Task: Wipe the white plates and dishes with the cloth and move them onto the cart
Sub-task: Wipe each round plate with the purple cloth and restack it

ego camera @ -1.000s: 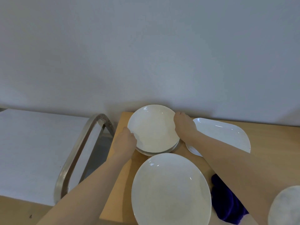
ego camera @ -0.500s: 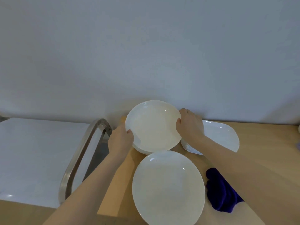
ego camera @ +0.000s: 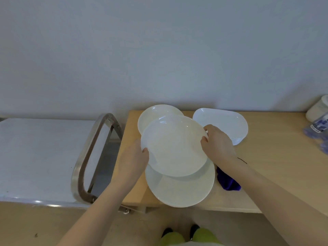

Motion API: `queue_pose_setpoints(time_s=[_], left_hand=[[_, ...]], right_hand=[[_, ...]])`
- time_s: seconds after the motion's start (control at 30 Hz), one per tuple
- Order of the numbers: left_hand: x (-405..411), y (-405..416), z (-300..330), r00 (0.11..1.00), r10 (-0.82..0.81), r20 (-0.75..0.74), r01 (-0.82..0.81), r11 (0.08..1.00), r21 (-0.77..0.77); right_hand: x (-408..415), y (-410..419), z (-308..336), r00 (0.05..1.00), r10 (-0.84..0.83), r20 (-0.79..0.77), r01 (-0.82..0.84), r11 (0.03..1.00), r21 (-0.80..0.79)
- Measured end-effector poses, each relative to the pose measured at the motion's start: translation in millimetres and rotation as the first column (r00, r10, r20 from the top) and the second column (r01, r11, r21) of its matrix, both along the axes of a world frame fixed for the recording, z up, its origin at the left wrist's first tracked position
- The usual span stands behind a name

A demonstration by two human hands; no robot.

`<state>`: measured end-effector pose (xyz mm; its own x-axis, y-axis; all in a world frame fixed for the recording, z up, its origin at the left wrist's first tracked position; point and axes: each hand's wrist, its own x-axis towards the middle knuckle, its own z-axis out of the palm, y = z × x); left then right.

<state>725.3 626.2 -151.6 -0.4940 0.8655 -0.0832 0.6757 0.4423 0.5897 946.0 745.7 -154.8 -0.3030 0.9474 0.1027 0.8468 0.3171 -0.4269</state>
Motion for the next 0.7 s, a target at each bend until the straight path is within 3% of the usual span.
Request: queue_pose_setpoints(time_s=[0.3, 0.7], left_hand=[[12, -29, -15, 0.997, -0.076, 0.012, 0.077, 0.994, -0.082], [20, -44, -20, 0.991, -0.13, -0.013, 0.126, 0.979, -0.159]], right_hand=[[27, -46, -13, 0.985, -0.085, -0.152, 0.074, 0.994, -0.08], [38, -72, -33, 0.985, -0.132, -0.112, 0.116, 0.983, -0.142]])
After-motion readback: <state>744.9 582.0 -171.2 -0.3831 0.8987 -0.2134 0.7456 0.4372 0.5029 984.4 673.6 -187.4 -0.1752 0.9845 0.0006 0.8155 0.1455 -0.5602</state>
